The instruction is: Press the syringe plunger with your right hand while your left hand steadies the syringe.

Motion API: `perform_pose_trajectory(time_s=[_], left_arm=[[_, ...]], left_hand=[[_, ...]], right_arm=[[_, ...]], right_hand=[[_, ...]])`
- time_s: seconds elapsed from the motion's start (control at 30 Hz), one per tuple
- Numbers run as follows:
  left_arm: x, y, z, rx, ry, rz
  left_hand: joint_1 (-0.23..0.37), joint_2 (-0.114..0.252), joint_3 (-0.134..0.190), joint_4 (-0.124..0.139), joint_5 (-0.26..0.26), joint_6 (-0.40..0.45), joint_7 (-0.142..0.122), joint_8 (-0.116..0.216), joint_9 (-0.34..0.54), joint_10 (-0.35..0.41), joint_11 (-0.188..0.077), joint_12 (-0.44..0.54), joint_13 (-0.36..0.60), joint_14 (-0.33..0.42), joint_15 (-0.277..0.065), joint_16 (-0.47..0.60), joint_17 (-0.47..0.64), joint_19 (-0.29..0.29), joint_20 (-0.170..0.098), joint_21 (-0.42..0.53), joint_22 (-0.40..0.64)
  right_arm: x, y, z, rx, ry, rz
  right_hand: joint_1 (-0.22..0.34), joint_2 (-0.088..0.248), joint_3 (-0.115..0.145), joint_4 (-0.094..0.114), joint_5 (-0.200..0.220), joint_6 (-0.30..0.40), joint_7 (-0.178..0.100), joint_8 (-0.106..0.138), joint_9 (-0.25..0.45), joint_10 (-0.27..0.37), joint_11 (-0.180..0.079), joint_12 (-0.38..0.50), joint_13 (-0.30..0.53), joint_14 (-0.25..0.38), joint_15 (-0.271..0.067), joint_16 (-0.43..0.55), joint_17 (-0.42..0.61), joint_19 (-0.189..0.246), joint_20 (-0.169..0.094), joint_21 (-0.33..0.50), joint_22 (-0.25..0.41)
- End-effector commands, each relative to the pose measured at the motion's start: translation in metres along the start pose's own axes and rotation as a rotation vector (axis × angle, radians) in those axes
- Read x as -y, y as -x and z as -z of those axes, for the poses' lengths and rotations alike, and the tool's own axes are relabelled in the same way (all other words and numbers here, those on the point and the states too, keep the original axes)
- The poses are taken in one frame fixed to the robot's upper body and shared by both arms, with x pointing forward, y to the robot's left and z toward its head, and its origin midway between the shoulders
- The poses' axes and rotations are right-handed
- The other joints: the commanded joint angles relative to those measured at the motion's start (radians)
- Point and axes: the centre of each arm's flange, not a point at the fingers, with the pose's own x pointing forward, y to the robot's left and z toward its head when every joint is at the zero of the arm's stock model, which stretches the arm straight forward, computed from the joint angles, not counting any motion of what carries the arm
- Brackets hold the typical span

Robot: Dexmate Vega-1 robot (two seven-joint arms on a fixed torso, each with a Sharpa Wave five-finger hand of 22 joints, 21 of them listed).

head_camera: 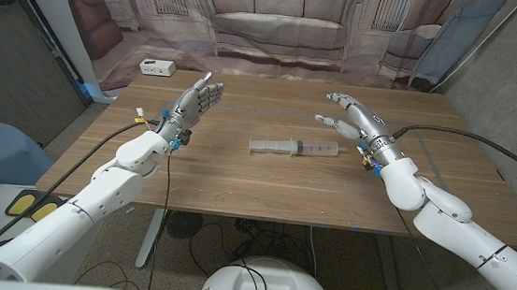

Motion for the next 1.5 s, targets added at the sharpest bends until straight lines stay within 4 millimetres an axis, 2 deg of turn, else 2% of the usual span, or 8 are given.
perform_pose_trajectory(time_s=[0.03,0.3,0.53,0.73,0.77,0.9,1.07,1.5], left_arm=[[0.0,0.001,-0.001,0.0,0.002,0.007],[0.0,-0.001,0.0,-0.003,0.004,0.011],[-0.001,-0.003,-0.003,0.004,-0.001,0.015],[-0.003,-0.003,-0.004,0.004,-0.002,0.01],[-0.003,-0.003,-0.003,0.004,-0.001,0.009],[-0.004,-0.001,-0.003,0.003,0.001,-0.001],[-0.005,0.001,-0.004,-0.002,-0.01,0.004],[-0.007,0.002,-0.005,-0.007,-0.021,0.004]], left_hand=[[0.001,0.009,0.008,-0.002,-0.001,0.012,0.0,-0.003,0.002,0.007,-0.005,-0.002,0.002,0.01,0.003,-0.001,0.004,0.004,0.004,-0.004,0.002],[0.004,0.012,0.009,-0.003,-0.002,0.015,0.001,-0.005,0.002,0.008,-0.01,-0.004,0.002,0.011,0.004,-0.002,0.004,0.005,0.004,-0.004,0.002],[0.005,0.013,0.011,-0.004,-0.003,0.017,0.002,-0.006,0.002,0.01,-0.004,-0.005,0.003,0.014,0.003,-0.002,0.004,0.008,0.003,-0.004,0.002],[0.006,0.014,0.011,-0.005,-0.004,0.017,0.007,-0.007,0.002,0.01,-0.005,-0.006,0.003,0.014,0.003,-0.003,0.004,0.01,0.002,-0.004,0.002],[0.006,0.014,0.011,-0.005,-0.004,0.017,0.007,-0.007,0.002,0.01,-0.006,-0.006,0.003,0.014,0.003,-0.003,0.004,0.01,0.002,-0.004,0.002],[0.007,0.015,0.012,-0.007,-0.005,0.015,0.026,-0.011,0.002,0.017,-0.006,-0.006,0.003,0.022,0.001,-0.002,0.004,0.02,-0.007,-0.002,0.002],[0.008,0.015,0.013,-0.01,-0.006,-0.002,0.033,-0.02,0.002,0.003,0.006,-0.015,0.003,0.015,0.007,-0.007,0.004,0.022,-0.013,-0.003,0.002],[0.012,0.009,0.012,-0.018,-0.008,-0.071,0.029,-0.039,0.001,-0.03,0.005,-0.034,0.003,-0.014,0.011,-0.018,0.004,0.012,-0.012,-0.011,0.002]], right_arm=[[-0.003,-0.005,0.001,-0.018,0.097,-0.054],[-0.004,-0.01,-0.002,-0.038,0.122,-0.11],[-0.005,-0.014,-0.009,-0.045,0.179,-0.16],[-0.007,-0.019,-0.012,-0.041,0.206,-0.221],[-0.008,-0.02,-0.012,-0.04,0.205,-0.227],[-0.009,-0.024,-0.012,-0.035,0.218,-0.261],[-0.009,-0.029,-0.012,-0.036,0.235,-0.292],[-0.012,-0.037,-0.01,-0.052,0.271,-0.369]], right_hand=[[0.008,-0.001,-0.003,-0.002,-0.002,-0.01,0.006,-0.002,0.004,0.01,0.002,0.005,0.002,0.009,-0.003,0.005,0.001,0.017,-0.014,0.01,0.001],[0.007,-0.005,-0.005,-0.002,-0.002,-0.031,0.014,-0.007,0.004,-0.005,0.004,0.0,0.001,-0.004,0.004,-0.002,0.001,0.058,0.005,0.02,0.001],[0.014,-0.007,-0.004,-0.006,-0.001,-0.057,0.013,-0.011,0.004,-0.019,0.007,-0.003,0.002,-0.008,0.006,-0.005,0.0,0.093,0.025,0.028,0.001],[0.018,-0.008,-0.004,-0.007,0.0,-0.064,0.016,-0.01,0.004,-0.024,0.008,-0.004,0.002,-0.01,0.009,-0.007,0.0,0.104,0.029,0.029,0.001],[0.023,-0.008,-0.002,-0.009,0.001,-0.078,0.022,-0.011,0.004,-0.03,0.009,-0.004,0.002,-0.012,0.01,-0.007,0.0,0.134,0.036,0.036,0.002],[0.031,-0.008,0.0,-0.011,0.001,-0.09,0.034,-0.01,0.004,-0.042,0.013,-0.005,0.002,-0.018,0.022,-0.01,0.0,0.173,0.041,0.045,0.002],[0.039,-0.007,0.003,-0.013,0.002,-0.094,0.044,-0.008,0.004,-0.055,0.015,-0.007,0.003,-0.026,0.027,-0.013,0.0,0.18,0.035,0.043,0.001],[0.063,-0.015,0.008,-0.022,0.003,-0.123,0.079,-0.01,0.004,-0.085,0.024,-0.01,0.004,-0.035,0.037,-0.016,0.0,0.199,0.015,0.039,0.0]])
